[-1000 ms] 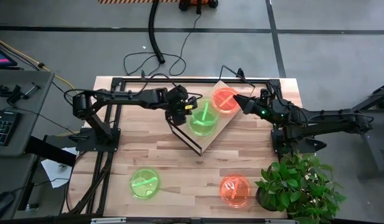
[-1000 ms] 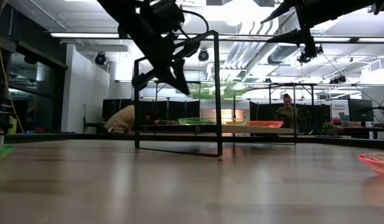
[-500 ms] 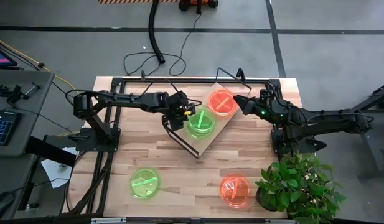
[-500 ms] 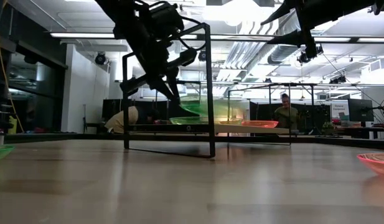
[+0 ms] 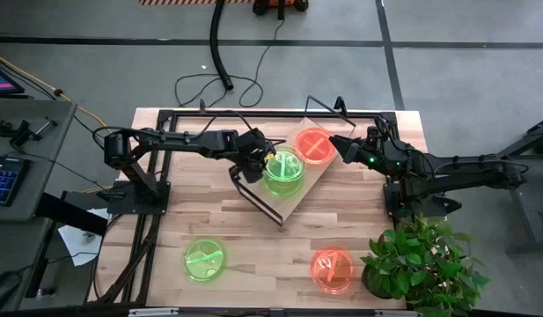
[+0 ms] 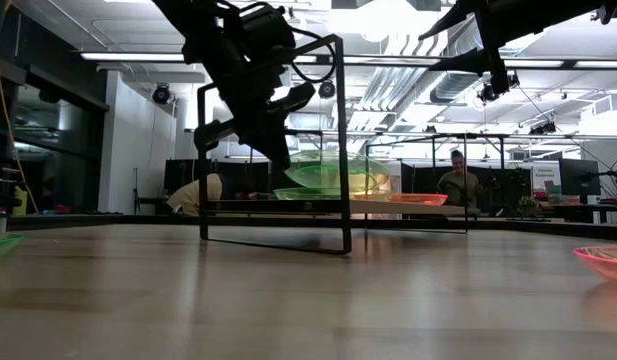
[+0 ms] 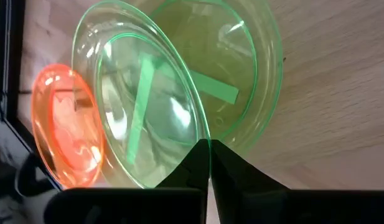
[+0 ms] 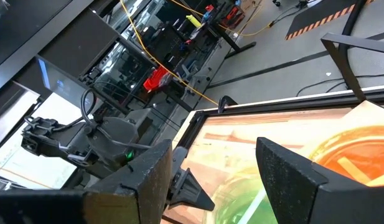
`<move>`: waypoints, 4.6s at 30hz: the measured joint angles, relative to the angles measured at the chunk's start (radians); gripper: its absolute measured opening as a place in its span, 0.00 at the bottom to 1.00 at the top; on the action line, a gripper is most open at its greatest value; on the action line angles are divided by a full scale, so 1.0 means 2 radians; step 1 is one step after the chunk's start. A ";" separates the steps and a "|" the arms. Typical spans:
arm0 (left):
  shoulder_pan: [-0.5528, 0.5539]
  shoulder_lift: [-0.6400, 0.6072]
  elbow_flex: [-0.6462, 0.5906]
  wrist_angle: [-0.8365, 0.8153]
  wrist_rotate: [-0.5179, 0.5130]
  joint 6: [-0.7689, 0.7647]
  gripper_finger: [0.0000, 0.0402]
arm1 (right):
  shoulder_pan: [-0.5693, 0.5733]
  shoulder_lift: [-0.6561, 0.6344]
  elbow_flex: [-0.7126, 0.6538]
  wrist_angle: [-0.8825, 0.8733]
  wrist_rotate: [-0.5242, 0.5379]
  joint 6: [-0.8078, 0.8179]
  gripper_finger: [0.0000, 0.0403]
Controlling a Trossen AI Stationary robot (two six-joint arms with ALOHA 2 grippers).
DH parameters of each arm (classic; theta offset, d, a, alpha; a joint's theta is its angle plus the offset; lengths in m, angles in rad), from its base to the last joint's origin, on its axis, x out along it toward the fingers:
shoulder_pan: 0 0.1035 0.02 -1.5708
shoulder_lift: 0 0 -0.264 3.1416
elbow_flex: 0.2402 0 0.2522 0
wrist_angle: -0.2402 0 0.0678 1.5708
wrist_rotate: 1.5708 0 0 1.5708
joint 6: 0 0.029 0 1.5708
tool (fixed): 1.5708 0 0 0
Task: Place and stack plates onto a shelf
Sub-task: Stack the top green plate on top of the green plate on the shelf, then stack the orange plate on top of the orange plates on the shelf
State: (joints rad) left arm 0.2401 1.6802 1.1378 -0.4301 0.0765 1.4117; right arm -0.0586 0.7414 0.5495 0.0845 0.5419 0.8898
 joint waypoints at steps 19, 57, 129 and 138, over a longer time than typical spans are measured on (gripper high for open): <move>-0.027 0.000 0.000 0.002 -0.004 0.083 0.00 | 0.000 0.000 0.000 -0.020 0.000 0.000 0.54; -0.043 0.000 0.000 -0.008 -0.001 0.016 0.22 | 0.000 0.000 0.000 -0.034 0.000 0.000 0.54; 0.009 -0.343 -0.317 0.541 0.027 -0.941 0.33 | 0.175 0.188 -0.005 -0.178 -0.488 0.129 0.54; 0.010 -0.343 -0.317 0.539 0.026 -0.940 0.33 | 0.282 0.302 -0.005 -0.177 -0.455 0.177 0.54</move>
State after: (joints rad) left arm 0.2602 0.9943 0.5030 0.6479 0.1284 -0.4675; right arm 0.5051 1.3451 0.5400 -0.2699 -0.3674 1.2432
